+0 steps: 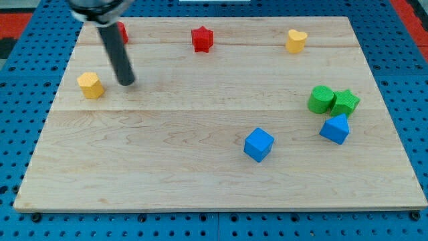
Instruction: Point your arm to the green star
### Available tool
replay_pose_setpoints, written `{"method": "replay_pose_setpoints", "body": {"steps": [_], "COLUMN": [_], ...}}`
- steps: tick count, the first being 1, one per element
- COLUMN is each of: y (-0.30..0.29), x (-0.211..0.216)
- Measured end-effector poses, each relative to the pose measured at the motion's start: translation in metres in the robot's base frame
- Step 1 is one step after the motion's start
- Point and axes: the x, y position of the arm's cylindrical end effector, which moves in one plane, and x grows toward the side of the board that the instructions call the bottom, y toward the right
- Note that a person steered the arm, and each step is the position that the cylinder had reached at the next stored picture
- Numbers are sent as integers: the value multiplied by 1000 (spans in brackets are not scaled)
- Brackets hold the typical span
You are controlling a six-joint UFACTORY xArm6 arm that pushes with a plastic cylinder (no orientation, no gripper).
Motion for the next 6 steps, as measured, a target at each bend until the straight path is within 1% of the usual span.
{"method": "replay_pose_setpoints", "body": {"steps": [1, 2, 3, 4, 5, 6], "y": [63, 104, 159, 231, 292, 360], "x": [0, 0, -1, -8, -6, -20]}}
